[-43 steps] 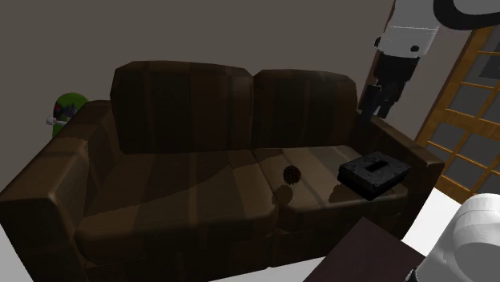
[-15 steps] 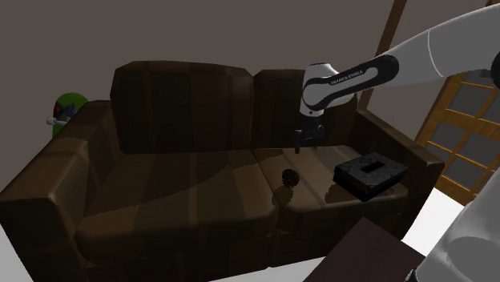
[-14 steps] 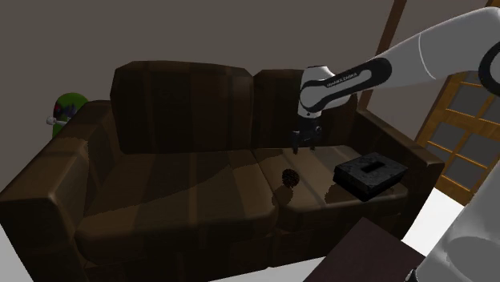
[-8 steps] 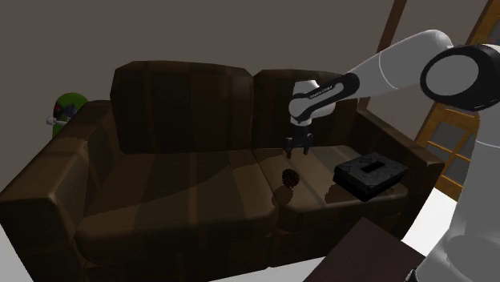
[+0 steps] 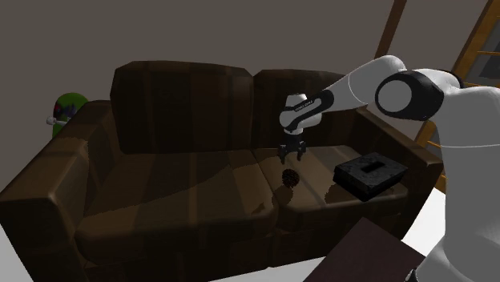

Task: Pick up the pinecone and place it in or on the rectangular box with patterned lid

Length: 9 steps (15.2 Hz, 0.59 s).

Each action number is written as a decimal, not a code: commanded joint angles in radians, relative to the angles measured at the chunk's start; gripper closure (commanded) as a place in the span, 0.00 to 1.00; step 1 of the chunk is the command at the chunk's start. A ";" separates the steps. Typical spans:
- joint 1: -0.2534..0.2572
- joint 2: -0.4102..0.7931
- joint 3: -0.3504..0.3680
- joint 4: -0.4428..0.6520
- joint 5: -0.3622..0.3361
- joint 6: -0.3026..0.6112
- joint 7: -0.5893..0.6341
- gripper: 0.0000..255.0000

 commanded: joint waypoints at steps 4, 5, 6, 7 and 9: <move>-0.005 0.038 0.001 -0.015 0.003 0.052 -0.003 0.00; -0.006 0.045 0.001 -0.019 0.003 0.063 -0.003 0.00; -0.006 0.049 0.001 -0.020 0.004 0.069 -0.003 0.00; -0.006 0.049 0.001 -0.020 0.004 0.069 -0.003 0.00; -0.006 0.049 0.001 -0.020 0.004 0.069 -0.003 0.00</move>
